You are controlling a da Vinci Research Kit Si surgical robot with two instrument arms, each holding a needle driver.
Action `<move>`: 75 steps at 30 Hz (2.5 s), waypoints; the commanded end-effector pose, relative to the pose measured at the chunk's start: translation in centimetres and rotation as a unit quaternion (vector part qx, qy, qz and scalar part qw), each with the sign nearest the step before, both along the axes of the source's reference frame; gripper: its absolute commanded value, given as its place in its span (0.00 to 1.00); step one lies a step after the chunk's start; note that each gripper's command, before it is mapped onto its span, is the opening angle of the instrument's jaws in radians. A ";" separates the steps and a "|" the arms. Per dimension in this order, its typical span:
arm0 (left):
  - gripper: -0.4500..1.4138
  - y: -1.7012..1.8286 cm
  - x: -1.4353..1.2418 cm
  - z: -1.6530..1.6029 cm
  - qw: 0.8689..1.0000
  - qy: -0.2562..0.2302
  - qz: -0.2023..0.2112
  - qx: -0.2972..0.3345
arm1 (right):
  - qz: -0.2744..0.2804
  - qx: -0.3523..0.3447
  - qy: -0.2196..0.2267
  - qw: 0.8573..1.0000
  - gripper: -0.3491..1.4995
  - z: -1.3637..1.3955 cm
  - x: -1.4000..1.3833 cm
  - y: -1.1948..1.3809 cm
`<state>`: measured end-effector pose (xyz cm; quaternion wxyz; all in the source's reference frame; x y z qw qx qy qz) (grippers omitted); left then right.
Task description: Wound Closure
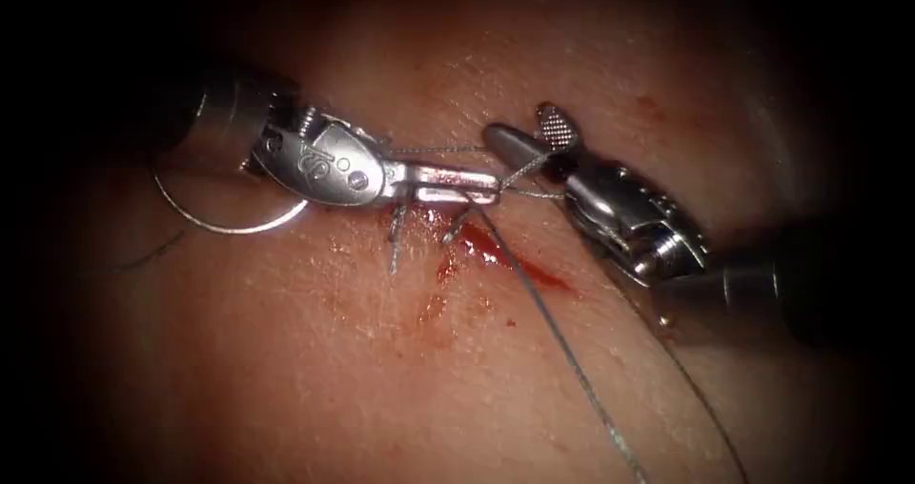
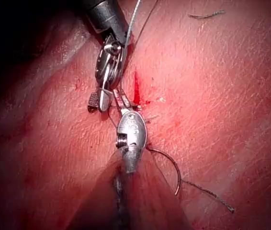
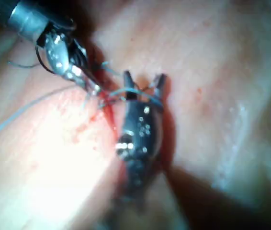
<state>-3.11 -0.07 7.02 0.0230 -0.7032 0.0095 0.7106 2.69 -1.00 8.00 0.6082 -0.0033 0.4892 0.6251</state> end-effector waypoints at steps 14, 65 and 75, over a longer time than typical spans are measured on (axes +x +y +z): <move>0.00 -0.05 0.00 0.07 1.000 0.005 0.002 -0.001 | -0.032 -0.014 0.009 0.999 0.00 -0.01 0.08 -0.12; 0.00 2.28 -0.32 0.45 0.996 0.048 -0.076 0.017 | -0.138 -0.096 -0.022 0.986 0.00 -0.72 0.83 -1.42; 0.00 2.61 -0.52 0.63 0.993 0.070 -0.090 -0.014 | -0.151 -0.097 -0.016 0.984 0.00 -0.69 0.84 -1.47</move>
